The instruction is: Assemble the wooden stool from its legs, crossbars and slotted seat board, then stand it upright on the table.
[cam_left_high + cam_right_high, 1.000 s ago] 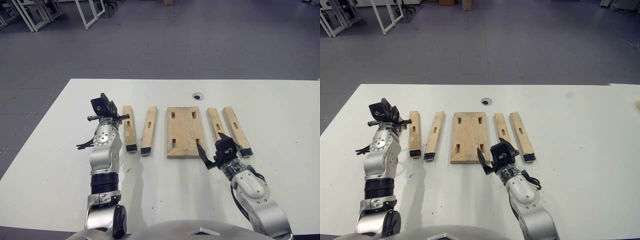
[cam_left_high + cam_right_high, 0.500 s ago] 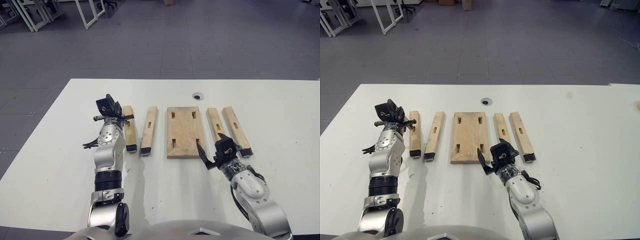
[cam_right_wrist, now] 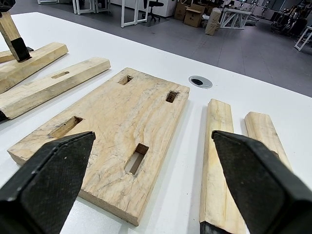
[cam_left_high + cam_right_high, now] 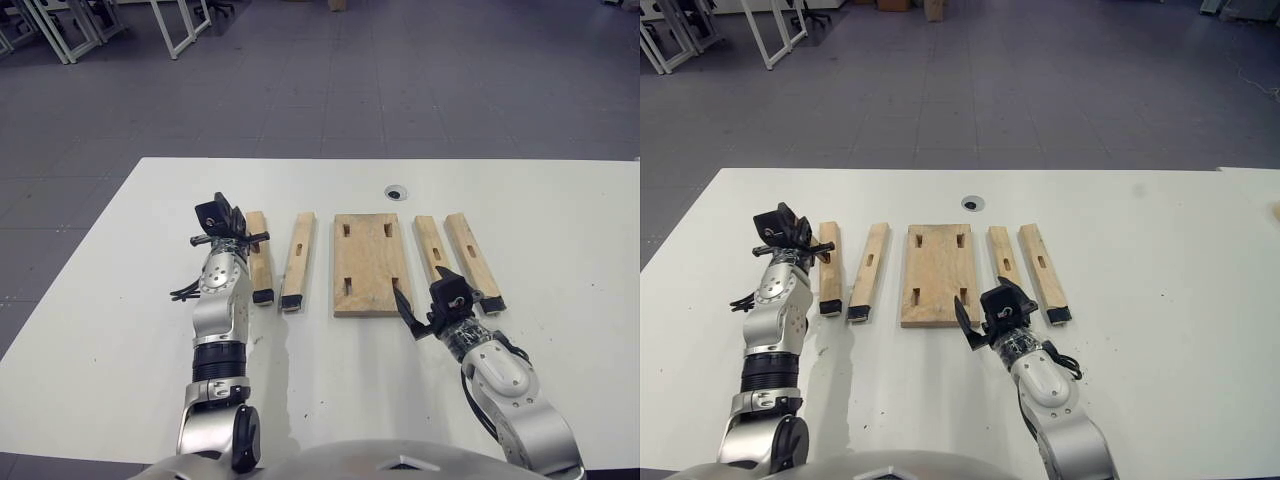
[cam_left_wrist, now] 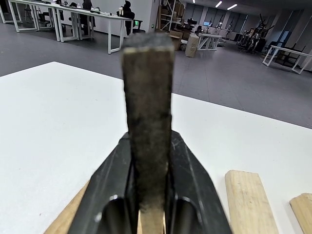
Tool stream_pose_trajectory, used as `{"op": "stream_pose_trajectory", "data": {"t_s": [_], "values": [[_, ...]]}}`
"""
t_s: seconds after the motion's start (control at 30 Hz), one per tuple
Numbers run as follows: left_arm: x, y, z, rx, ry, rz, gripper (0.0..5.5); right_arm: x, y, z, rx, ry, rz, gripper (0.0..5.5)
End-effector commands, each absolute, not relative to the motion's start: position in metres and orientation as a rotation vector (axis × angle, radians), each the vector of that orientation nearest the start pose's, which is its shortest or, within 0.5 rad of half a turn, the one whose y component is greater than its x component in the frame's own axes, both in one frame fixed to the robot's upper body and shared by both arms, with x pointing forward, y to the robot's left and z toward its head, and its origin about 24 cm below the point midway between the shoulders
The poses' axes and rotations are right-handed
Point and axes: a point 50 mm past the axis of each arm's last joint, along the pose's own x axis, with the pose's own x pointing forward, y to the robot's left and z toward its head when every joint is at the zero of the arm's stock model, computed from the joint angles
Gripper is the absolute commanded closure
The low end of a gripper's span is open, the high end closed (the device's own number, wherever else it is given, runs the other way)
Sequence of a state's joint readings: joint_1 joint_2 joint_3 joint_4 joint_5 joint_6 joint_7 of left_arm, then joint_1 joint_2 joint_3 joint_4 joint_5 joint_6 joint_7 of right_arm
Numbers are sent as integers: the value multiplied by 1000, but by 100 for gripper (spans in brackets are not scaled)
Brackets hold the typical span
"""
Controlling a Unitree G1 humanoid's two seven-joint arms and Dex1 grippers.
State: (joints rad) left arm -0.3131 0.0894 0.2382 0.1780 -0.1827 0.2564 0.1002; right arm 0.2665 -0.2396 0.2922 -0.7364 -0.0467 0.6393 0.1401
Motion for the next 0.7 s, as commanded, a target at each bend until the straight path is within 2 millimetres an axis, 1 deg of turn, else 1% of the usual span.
{"op": "stream_pose_trajectory", "data": {"t_s": [0.03,0.5,0.7], "values": [[310,199,66,-179,121,228,509,181,-119,85,-224,211,369,109],[313,195,78,-173,82,219,509,181,-119,86,-227,210,370,109],[312,194,73,-178,97,222,509,182,-118,86,-226,209,368,109]]}}
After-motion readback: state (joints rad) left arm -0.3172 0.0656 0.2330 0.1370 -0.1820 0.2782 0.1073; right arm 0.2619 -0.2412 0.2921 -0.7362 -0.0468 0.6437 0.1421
